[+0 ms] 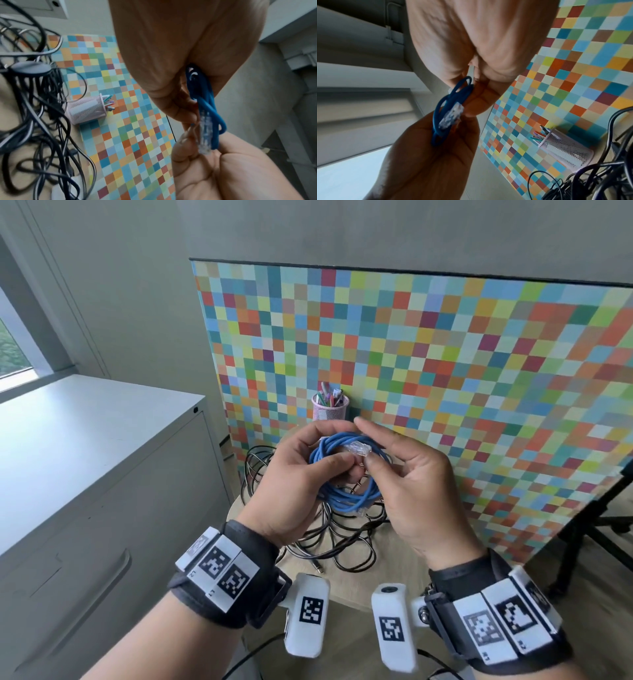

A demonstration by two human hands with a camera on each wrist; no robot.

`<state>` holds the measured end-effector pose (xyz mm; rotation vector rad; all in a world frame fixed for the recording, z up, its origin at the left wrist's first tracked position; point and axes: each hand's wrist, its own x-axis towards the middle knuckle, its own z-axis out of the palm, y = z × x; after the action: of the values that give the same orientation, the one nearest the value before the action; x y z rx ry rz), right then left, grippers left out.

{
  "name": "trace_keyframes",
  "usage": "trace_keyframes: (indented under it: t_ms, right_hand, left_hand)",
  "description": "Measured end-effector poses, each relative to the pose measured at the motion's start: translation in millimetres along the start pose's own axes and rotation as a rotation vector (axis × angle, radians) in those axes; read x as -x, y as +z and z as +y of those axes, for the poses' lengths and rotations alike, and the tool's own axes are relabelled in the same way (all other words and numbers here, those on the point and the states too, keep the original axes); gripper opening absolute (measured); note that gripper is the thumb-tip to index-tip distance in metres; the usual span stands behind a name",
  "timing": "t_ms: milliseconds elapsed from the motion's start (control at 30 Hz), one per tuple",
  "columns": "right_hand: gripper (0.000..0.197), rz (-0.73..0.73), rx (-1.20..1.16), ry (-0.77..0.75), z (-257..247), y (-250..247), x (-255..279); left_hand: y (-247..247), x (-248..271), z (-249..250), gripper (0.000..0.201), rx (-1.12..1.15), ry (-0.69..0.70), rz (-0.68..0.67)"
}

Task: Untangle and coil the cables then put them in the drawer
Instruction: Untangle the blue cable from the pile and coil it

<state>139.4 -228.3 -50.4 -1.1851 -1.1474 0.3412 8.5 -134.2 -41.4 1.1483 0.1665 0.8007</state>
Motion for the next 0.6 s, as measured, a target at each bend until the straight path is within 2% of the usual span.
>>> trace_keyframes:
  t_ms: [300, 600]
  right_hand:
    - [0.037, 0.033, 0.065, -0.034, 2, 2, 3]
    - [0.037, -0.050, 0.060, 0.086, 11, -7, 1]
  left_hand:
    - [-6, -1, 3, 0.017, -0.230, 0.021, 0.091]
    - [-7, -2, 6, 0.016, -0.450, 0.025, 0.072]
